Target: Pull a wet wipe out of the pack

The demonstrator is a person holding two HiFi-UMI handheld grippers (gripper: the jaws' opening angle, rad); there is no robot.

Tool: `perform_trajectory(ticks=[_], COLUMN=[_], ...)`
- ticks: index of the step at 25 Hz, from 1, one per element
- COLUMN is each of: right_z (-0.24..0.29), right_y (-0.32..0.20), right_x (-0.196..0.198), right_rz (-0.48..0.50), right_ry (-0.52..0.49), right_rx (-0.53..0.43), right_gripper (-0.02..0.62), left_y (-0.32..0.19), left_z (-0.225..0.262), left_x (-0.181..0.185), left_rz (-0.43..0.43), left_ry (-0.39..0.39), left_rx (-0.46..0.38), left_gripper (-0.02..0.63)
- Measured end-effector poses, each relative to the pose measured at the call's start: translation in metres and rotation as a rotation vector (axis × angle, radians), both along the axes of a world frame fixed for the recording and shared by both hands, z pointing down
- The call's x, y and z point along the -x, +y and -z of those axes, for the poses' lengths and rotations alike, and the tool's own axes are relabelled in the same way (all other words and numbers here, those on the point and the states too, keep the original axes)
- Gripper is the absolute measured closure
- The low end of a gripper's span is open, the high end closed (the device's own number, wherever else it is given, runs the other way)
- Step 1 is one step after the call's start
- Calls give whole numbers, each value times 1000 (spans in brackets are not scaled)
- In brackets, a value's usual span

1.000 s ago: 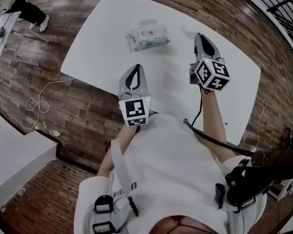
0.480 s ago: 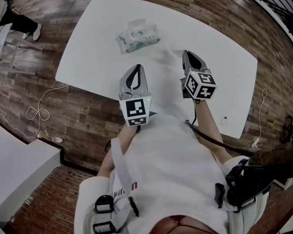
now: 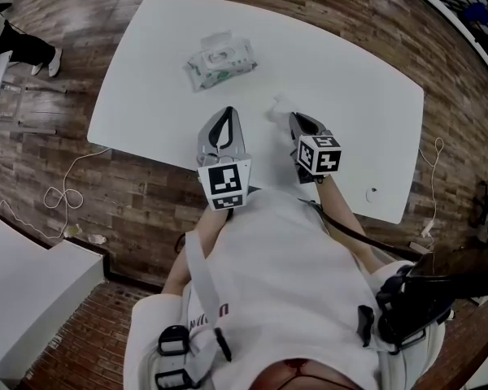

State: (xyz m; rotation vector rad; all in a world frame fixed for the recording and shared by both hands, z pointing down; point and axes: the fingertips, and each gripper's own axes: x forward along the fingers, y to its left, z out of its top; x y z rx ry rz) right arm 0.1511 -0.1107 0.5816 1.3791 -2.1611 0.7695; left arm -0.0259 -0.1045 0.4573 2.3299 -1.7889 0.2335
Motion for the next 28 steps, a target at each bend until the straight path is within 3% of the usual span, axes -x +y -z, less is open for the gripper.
perform_trajectory(ticks=[17, 21, 24, 28], right_z=[-45, -48, -48, -29], right_y=[15, 17, 19, 13], right_x=[-3, -4, -6, -11], right_rz=[24, 25, 33, 22], right_ry=[36, 47, 56, 63], right_rx=[200, 213, 216, 164], right_gripper=[586, 577, 536, 529], left_y=[0, -1, -1, -1], left_z=[2, 1, 2, 2], left_x=[5, 5, 4, 3], left_rz=[8, 7, 5, 5], left_ry=[-5, -4, 0, 0], left_rx=[-6, -7, -11, -9], left_gripper=[603, 603, 603, 603])
